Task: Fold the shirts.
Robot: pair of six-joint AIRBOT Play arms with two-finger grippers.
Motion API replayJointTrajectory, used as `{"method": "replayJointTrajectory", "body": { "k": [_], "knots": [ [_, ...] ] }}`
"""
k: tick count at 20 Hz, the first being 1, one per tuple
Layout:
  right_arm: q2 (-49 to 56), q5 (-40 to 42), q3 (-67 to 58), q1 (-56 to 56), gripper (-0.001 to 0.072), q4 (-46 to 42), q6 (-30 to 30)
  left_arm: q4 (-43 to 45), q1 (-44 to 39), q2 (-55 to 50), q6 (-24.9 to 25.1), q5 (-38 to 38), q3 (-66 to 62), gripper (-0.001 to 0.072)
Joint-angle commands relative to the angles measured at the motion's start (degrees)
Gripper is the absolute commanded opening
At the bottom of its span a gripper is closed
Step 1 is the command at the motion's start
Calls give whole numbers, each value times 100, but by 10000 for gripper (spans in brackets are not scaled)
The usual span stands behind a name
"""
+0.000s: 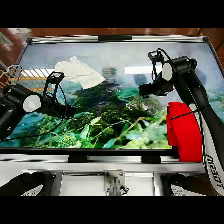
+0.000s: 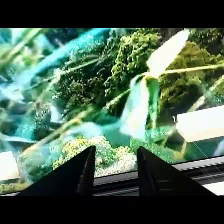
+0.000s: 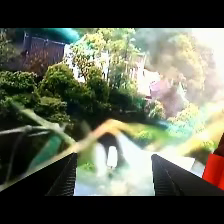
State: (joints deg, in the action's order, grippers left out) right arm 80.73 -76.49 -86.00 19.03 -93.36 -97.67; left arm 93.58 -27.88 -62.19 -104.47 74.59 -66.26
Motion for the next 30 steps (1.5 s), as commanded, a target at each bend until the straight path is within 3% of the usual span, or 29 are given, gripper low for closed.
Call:
{"method": "replayJointTrajectory", "body": {
  "k": [1, 17, 20, 23, 24, 25, 28, 30],
  "knots": [
    [0, 0, -7, 2, 577, 2, -2, 2, 0, -4, 2, -2, 2, 324],
    [0, 2, -7, 2, 578, 4, -13, -11, 0, -4, -39, -13, 2, 324],
    [0, 334, -7, 2, 577, 7, -70, -282, 0, -17, -190, -289, 7, 324],
    [0, 363, -7, 2, 578, 4, -68, -372, 0, -79, -190, -1078, 2, 328],
    [0, 385, -7, 2, 577, 4, -68, -382, 0, -101, -179, -1438, 2, 414],
    [0, 503, -7, 2, 577, 2, -66, -385, 24, -133, -179, -1788, 0, 699],
    [0, 693, -7, 2, 577, 136, -70, -317, 481, -599, -114, -2166, -376, 720],
    [0, 846, -7, 2, 577, 295, -79, -299, 1027, -1300, 284, -2175, -1010, 720]
  ]
}}
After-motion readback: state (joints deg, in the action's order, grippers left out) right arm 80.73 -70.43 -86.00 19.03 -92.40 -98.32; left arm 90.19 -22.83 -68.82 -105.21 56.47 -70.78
